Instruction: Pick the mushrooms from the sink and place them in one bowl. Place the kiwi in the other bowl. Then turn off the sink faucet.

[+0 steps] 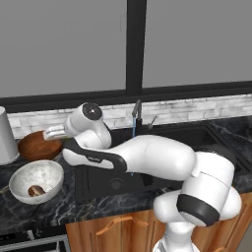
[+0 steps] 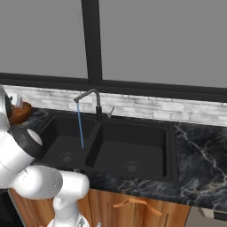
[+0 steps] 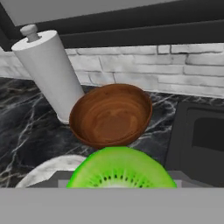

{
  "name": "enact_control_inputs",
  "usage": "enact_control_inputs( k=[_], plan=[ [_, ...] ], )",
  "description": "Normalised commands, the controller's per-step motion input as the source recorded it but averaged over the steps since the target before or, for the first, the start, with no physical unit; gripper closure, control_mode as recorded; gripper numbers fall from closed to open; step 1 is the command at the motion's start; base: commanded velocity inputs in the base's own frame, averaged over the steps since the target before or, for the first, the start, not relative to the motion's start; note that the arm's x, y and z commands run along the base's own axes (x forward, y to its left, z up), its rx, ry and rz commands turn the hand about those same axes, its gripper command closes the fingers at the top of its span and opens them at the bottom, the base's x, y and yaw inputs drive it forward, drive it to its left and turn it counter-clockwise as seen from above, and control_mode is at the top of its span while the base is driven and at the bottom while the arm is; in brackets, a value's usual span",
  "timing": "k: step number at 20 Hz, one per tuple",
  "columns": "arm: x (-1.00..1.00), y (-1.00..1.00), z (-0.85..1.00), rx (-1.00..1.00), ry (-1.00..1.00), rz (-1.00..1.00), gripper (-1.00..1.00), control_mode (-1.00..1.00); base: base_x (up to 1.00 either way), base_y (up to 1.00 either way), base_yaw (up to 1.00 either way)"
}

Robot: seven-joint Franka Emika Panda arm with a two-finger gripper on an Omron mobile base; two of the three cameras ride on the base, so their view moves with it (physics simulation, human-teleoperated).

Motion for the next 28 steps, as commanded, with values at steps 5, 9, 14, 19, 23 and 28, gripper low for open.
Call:
enact_control_inputs(
  k=[5,9,14,19,23,28],
  plan=[
    [0.32,0.19,-0.23,-0.09,0.06,0.04,1.0,-1.0,0.0,0.0,0.0],
    [0.25,0.23,-0.2,-0.1,0.08,0.02,1.0,-1.0,0.0,0.0,0.0],
    [0.25,0.28,-0.21,-0.09,0.1,0.03,1.0,-1.0,0.0,0.0,0.0],
    [0.22,0.27,-0.19,-0.08,0.11,0.03,1.0,-1.0,0.0,0.0,0.0],
    [0.19,0.21,-0.22,-0.07,0.09,0.03,1.0,-1.0,0.0,0.0,0.0],
    [0.14,0.09,-0.3,-0.06,0.06,0.01,1.0,-1.0,0.0,0.0,0.0]
  ],
)
